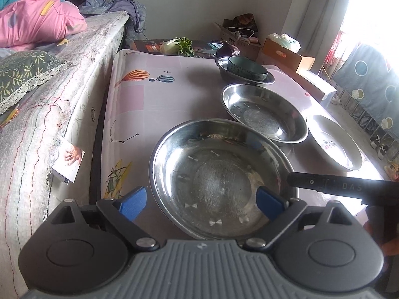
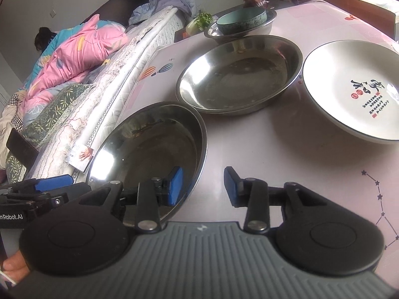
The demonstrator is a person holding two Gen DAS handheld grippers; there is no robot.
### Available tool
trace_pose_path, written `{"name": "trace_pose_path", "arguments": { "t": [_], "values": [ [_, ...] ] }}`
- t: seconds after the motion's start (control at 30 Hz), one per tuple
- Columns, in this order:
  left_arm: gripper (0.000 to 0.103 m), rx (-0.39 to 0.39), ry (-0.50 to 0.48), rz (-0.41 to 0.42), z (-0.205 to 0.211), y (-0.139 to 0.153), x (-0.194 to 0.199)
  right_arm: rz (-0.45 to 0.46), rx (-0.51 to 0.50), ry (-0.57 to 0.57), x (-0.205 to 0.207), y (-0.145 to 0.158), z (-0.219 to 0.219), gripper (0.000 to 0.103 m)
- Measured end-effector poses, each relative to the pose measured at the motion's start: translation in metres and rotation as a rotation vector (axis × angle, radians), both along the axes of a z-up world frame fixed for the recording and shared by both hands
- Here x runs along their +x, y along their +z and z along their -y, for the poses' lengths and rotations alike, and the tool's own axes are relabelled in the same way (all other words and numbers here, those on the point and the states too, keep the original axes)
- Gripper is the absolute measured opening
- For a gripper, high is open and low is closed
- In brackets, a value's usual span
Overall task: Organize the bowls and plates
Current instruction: 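Close the right tool on the basin rim while the left tool grips the opposite rim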
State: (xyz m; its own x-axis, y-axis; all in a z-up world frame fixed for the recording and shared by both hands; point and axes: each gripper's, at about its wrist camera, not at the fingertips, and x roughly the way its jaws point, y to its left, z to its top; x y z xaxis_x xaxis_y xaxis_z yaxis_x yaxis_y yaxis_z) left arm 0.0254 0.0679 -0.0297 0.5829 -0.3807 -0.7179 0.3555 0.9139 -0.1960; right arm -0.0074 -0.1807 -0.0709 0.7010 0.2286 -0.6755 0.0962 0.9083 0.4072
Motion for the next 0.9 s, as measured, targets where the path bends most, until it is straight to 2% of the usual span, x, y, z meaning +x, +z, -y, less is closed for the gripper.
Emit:
{"name": "trace_pose_path", "arguments": {
  "t": [0.17, 0.2, 0.27, 0.37, 0.47, 0.57, 0.67, 0.77, 0.9],
  "values": [
    [0.096, -0.021, 0.009, 0.015, -0.008, 0.006, 0.001, 0.078, -0.080, 0.002, -0.014, 0.025, 0.005, 0.072],
    [0.096, -0.017, 0.005, 0.015, -0.007, 0.007, 0.001, 0.089, -0.098, 0.003, -0.016, 0.030, 0.005, 0.082],
    [0.096, 0.013, -0.010, 0.017, -0.005, 0.007, 0.000, 0.109, -0.145, 0.012, -0.020, 0.040, 0.004, 0.086],
    [0.096, 0.052, -0.013, 0.018, -0.002, 0.005, -0.002, 0.115, -0.218, 0.011, -0.023, 0.052, 0.002, 0.100],
    [0.097, 0.027, -0.004, 0.020, -0.007, 0.005, -0.003, 0.129, -0.302, -0.007, -0.028, 0.062, 0.000, 0.102],
    [0.103, -0.004, 0.019, 0.030, -0.014, 0.007, -0.003, 0.130, -0.421, -0.055, -0.032, 0.068, -0.003, 0.102],
    [0.103, 0.017, 0.038, 0.052, -0.016, 0.009, -0.002, 0.157, -0.521, -0.093, -0.038, 0.071, -0.007, 0.102],
    [0.103, 0.039, 0.047, 0.049, -0.016, 0.008, -0.001, 0.175, -0.544, -0.096, -0.043, 0.072, -0.007, 0.102],
    [0.103, 0.071, 0.042, 0.038, -0.014, 0.005, 0.000, 0.166, -0.499, -0.080, -0.045, 0.068, -0.007, 0.102]
  ]
}}
